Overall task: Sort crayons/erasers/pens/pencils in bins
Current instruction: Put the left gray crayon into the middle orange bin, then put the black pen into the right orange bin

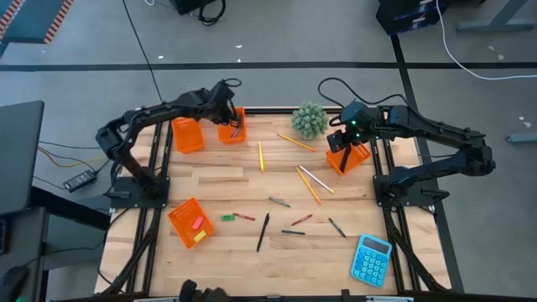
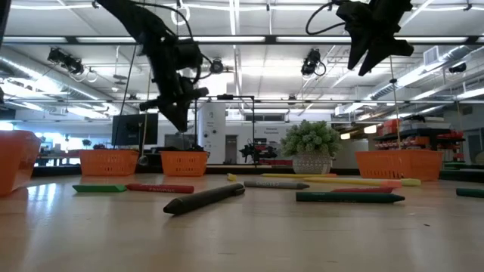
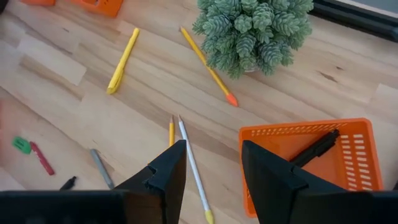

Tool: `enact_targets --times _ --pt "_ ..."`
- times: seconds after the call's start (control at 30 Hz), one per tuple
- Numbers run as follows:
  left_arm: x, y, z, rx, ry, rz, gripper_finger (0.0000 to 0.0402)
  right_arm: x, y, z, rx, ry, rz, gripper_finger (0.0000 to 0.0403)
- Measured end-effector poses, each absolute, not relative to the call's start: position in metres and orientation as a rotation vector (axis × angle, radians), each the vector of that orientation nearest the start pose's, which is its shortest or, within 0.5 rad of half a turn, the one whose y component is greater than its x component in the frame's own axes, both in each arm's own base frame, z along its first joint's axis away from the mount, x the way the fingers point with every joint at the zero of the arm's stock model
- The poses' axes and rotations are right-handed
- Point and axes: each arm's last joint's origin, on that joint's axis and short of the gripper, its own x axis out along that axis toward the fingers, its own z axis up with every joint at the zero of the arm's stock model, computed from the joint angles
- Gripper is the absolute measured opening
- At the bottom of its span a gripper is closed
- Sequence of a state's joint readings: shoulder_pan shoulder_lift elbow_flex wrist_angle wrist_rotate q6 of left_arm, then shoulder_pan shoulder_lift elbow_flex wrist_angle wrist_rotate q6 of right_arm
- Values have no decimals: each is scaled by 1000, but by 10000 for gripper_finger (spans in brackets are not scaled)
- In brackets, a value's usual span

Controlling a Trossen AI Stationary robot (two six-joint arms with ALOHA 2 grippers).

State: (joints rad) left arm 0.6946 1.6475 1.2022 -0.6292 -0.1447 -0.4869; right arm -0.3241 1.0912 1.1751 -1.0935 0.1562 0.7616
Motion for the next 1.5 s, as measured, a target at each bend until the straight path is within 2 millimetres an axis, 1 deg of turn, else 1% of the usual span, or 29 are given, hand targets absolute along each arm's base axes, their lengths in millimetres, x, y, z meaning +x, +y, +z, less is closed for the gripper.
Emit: enact_targets --times 0.13,0.23,0.4,0.5,0.67,0.8,0.9,1.0,1.1,1.13,1.23,1.3,1.4,1.5 --pt "261 222 209 -706 934 995 37 177 -64 337 789 791 -818 161" --pt "266 224 190 -700 1005 978 48 177 -64 337 824 777 -835 161" --pt "273 228 169 -700 1048 972 58 178 -63 337 878 756 -857 161" --pt "276 230 162 -693 1051 964 54 179 -60 336 895 752 -857 161" --pt "279 233 158 -660 1046 932 35 180 -58 337 925 738 -870 161" --pt "279 233 158 -661 1047 928 22 180 -57 337 939 716 -900 161" --pt "279 233 159 -668 1052 920 19 180 -57 337 952 699 -923 161" --pt "281 234 166 -677 1071 912 27 180 -58 337 969 688 -936 161" --pt "285 237 183 -639 1101 886 41 180 -58 337 971 681 -930 161" --pt "287 238 189 -617 1108 877 45 182 -58 338 969 673 -902 161" --pt "294 240 210 -528 1122 854 56 197 -54 344 939 639 -714 161" --pt "299 241 225 -466 1123 836 62 209 -50 345 923 614 -622 161" --pt "304 237 249 -395 1118 791 69 227 -43 338 904 633 -582 161" --pt "301 224 279 -319 1083 742 73 243 -38 322 901 719 -603 161"
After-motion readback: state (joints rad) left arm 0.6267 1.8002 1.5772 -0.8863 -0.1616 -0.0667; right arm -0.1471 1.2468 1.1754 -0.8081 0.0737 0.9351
